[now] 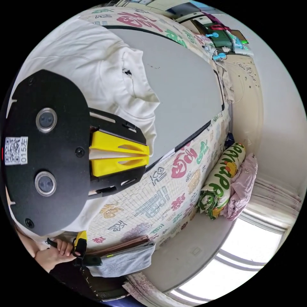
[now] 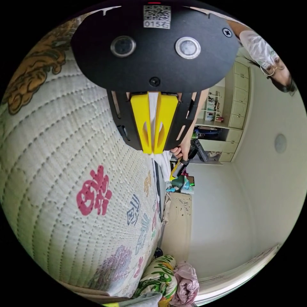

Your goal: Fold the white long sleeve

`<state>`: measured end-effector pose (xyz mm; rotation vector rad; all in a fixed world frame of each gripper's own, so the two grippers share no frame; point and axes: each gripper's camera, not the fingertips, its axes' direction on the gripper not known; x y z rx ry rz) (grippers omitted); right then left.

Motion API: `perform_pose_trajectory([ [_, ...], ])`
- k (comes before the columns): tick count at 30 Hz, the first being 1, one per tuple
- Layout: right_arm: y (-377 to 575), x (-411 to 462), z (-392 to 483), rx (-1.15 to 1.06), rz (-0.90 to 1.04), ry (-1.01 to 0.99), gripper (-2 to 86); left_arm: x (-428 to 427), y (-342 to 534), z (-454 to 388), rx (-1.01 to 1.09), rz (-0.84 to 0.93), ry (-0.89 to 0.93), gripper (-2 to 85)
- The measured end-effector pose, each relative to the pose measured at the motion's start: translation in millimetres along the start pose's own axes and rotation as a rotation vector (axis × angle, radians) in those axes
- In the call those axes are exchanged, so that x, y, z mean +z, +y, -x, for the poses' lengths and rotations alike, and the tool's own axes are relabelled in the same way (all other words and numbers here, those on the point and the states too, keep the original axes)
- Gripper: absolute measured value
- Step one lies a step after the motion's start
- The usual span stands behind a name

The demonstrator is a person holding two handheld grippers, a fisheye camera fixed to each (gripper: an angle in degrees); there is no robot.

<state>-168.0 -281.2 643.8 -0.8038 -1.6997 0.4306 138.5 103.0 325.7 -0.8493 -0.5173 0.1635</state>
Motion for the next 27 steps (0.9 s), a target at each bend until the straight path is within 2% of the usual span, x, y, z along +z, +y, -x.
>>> perform_pose_trajectory([
  [4, -6, -1, -32, -0.011, -0.039, 0.05, 0.0, 16, 3, -11, -0.008, 0.036, -0.075, 0.5],
  [7, -5, 4, -56, -0.034, -0.052, 0.085, -0.2, 14, 3, 0, -0.025, 0.095, -0.003, 1.3],
  [10, 3, -9, -89, -0.027, -0.13, 0.09, -0.4, -28, 14, 15, -0.004, 0.094, 0.014, 2.3],
  [12, 7, -10, -107, -0.03, -0.077, 0.108, -0.5, -72, 35, 26, 0.027, 0.046, 0.042, 2.7],
  [14, 24, -9, -121, -0.054, -0.058, 0.214, -0.5, -134, 78, 47, 0.017, 0.014, 0.158, 3.7],
  [17, 57, -5, -138, -0.093, -0.051, 0.226, -0.5, -221, 159, 72, 0.002, -0.025, 0.345, 5.7],
  [18, 65, -3, -140, -0.106, -0.039, 0.226, -0.5, -239, 178, 76, -0.001, -0.028, 0.359, 5.8],
  [21, 110, 10, -137, -0.234, 0.032, 0.26, -0.4, -323, 282, 88, -0.039, -0.002, 0.362, 6.0],
  [23, 151, 29, -118, -0.403, 0.128, 0.282, -0.3, -379, 368, 95, -0.088, -0.004, 0.339, 6.4],
  [27, 239, 83, -76, -0.738, 0.35, 0.329, 0.5, -439, 483, 103, -0.213, 0.002, 0.242, 7.3],
])
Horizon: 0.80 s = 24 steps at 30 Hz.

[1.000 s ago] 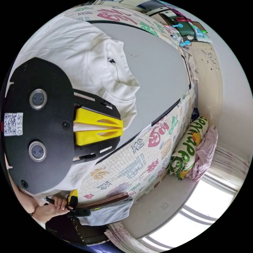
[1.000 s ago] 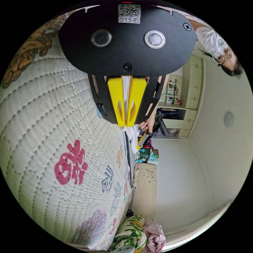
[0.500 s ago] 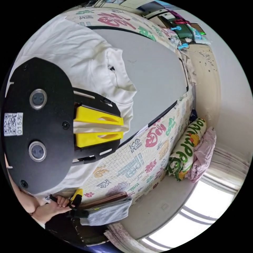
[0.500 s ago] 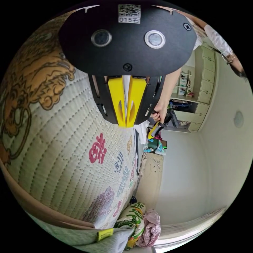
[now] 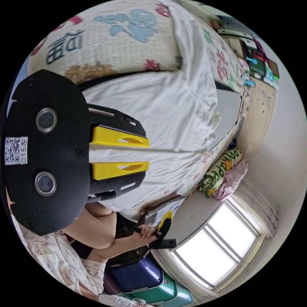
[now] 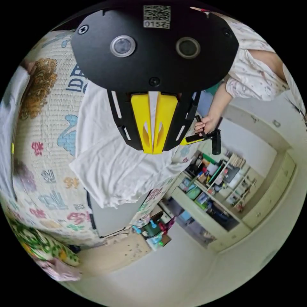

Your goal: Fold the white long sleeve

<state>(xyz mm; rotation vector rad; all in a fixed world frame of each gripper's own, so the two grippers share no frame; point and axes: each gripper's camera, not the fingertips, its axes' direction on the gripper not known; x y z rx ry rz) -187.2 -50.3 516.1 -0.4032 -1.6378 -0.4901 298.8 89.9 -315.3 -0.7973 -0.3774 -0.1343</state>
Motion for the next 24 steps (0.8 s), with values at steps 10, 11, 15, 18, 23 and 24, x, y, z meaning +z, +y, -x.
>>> perform_pose_trajectory([
  [10, 158, 266, 164, -0.583, 0.577, 0.086, 8.3, -32, 105, -35, -0.061, 0.017, -0.116, 9.6],
  [11, 186, 297, 148, -0.569, 0.6, 0.073, 8.3, -27, 104, -46, -0.022, 0.036, -0.154, 9.6],
  [15, 265, 369, 79, -0.439, 0.673, 0.025, 7.9, -15, 100, -70, 0.061, 0.076, -0.22, 8.3],
  [18, 306, 399, 62, -0.511, 0.688, 0.101, 8.2, -21, 97, -71, 0.035, 0.052, -0.212, 6.9],
  [23, 363, 459, 12, -0.573, 0.743, 0.256, 9.9, -32, 90, -71, -0.026, 0.007, -0.185, 5.2],
  [24, 368, 464, 8, -0.575, 0.745, 0.25, 10.1, -33, 89, -72, -0.029, 0.005, -0.183, 5.1],
])
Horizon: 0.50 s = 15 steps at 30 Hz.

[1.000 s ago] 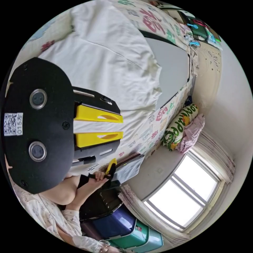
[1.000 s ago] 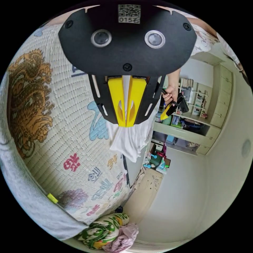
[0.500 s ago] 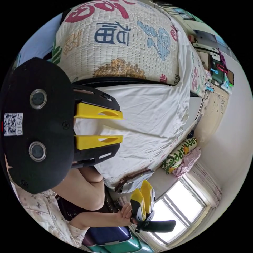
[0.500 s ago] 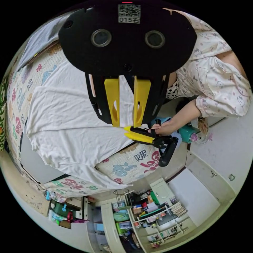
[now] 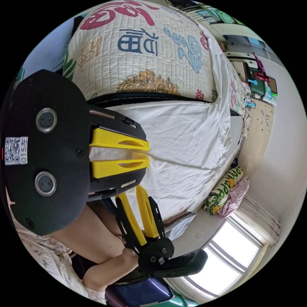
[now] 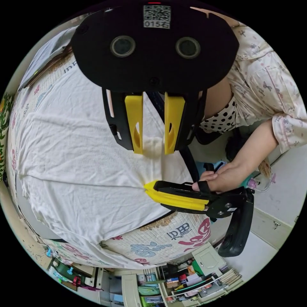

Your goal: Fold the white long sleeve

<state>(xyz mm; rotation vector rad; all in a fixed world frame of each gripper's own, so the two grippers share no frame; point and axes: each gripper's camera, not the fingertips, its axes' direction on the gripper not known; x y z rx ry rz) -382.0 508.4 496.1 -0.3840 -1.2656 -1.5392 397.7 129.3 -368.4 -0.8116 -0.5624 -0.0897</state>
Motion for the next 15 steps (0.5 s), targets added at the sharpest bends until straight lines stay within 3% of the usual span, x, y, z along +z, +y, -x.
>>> perform_pose_trajectory([
  [4, 14, 51, -5, -0.033, 0.008, 0.057, 9.1, -9, -14, -10, 0.004, 0.007, -0.019, 2.5],
  [7, 25, 83, 0, -0.082, 0.029, 0.134, 3.3, -30, -21, -22, 0.039, -0.051, 0.015, 0.7],
  [10, 36, 97, -5, -0.09, 0.01, 0.052, -0.4, -53, -34, -24, 0.029, -0.069, 0.053, 0.1],
  [15, 43, 135, -33, -0.056, 0.046, 0.021, -0.9, -48, -62, -34, 0.073, 0.039, -0.043, -0.2],
])
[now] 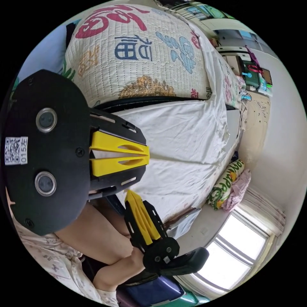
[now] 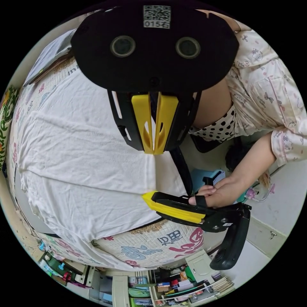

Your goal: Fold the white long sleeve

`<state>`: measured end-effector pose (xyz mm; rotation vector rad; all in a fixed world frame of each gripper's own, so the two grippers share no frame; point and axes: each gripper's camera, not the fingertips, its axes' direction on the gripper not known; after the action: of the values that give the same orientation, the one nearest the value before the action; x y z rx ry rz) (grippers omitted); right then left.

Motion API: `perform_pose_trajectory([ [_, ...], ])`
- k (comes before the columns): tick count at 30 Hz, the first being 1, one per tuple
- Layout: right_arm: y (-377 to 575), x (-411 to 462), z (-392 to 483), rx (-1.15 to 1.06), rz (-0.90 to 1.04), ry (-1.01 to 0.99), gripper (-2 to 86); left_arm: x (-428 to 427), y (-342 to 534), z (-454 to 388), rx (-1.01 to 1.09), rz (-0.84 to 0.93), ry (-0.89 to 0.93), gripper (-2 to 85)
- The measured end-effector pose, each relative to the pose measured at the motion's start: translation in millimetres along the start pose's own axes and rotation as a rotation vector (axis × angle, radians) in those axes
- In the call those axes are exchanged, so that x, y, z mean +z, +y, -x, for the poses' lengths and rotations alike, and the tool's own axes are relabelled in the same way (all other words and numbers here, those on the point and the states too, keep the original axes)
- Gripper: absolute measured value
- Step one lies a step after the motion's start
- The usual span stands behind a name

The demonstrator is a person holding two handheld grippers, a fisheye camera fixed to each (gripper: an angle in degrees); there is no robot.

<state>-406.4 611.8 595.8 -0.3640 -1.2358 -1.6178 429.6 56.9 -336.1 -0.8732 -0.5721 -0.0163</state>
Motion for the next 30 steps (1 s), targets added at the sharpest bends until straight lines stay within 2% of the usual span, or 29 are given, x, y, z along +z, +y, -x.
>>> perform_pose_trajectory([
  [4, -5, 41, -8, -0.014, 0.066, 0.043, -0.8, -9, -27, 18, -0.023, 0.021, 0.073, 0.0],
  [6, -5, 48, -11, -0.016, 0.069, 0.05, -0.8, -31, -44, 45, -0.085, -0.056, 0.104, 0.2],
  [8, -4, 53, -21, -0.006, 0.063, 0.023, -0.7, -67, -69, 99, -0.227, -0.224, 0.136, 1.0],
  [12, -11, 66, -42, 0.03, 0.079, -0.035, -0.7, -100, -118, 190, -0.446, -0.44, 0.121, 3.5],
  [16, -21, 73, -68, 0.065, 0.102, -0.116, -0.9, -87, -204, 283, -0.662, -0.464, 0.044, 7.9],
  [20, -28, 74, -83, 0.091, 0.118, -0.174, -1.0, -74, -280, 340, -0.778, -0.497, -0.061, 11.2],
  [26, -49, 68, -74, 0.051, 0.165, -0.152, -1.0, -30, -302, 431, -1.026, -0.603, 0.009, 13.1],
  [30, -56, 58, -70, 0.044, 0.173, -0.166, -1.0, -11, -292, 460, -1.082, -0.74, 0.053, 11.4],
])
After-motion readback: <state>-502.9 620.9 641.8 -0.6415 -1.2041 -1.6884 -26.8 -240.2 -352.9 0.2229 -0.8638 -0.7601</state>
